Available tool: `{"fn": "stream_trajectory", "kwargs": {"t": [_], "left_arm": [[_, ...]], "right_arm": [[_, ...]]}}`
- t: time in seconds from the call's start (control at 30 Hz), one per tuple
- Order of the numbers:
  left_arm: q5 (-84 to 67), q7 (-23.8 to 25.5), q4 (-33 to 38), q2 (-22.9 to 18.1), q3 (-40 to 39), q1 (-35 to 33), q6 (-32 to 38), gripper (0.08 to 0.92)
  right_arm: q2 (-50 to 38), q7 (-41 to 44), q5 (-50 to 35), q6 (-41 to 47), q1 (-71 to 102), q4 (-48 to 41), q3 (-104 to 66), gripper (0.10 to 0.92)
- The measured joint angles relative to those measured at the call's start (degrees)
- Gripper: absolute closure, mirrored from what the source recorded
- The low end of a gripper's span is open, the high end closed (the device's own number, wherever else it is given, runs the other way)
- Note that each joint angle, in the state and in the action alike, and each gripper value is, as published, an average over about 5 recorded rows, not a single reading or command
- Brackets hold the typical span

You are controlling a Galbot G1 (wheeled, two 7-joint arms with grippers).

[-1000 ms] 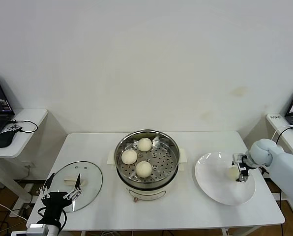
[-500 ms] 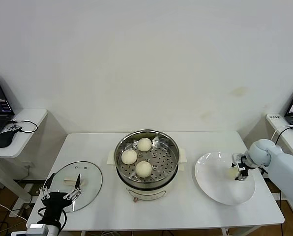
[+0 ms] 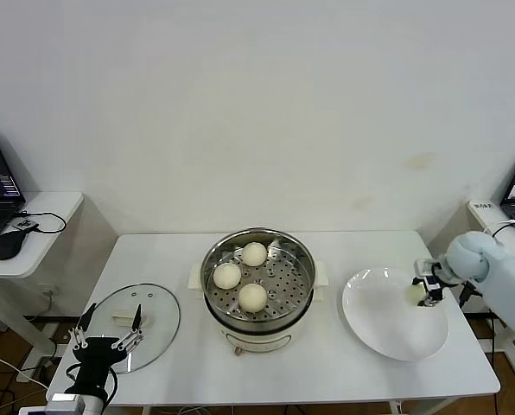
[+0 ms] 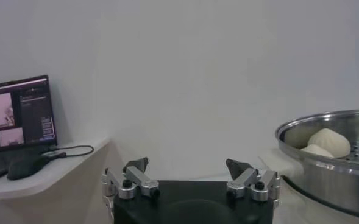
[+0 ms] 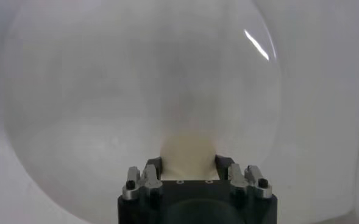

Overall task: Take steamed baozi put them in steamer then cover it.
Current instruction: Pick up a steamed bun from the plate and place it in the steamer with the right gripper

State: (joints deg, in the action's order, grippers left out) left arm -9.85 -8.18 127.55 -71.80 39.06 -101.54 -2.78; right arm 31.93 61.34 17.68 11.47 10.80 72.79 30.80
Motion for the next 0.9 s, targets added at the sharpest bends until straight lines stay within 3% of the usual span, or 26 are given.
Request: {"fn": "stream_trajectory", "kwargs": {"t": [0.37,0.9], "left_arm": [[0.0,0.0,0.2,0.0,-0.4,0.5,0.0,0.177],[-0.1,0.0,-0.6,-0.3,-0.4,1.1,0.0,0.177]], "right_arm": [[-0.3,-1.0,-10.8,4.8,-19.5,7.9,14.7,0.449],[13.9,-7.1,-30.9,16.8,-38.3,12.9,29.6,0.440]]}}
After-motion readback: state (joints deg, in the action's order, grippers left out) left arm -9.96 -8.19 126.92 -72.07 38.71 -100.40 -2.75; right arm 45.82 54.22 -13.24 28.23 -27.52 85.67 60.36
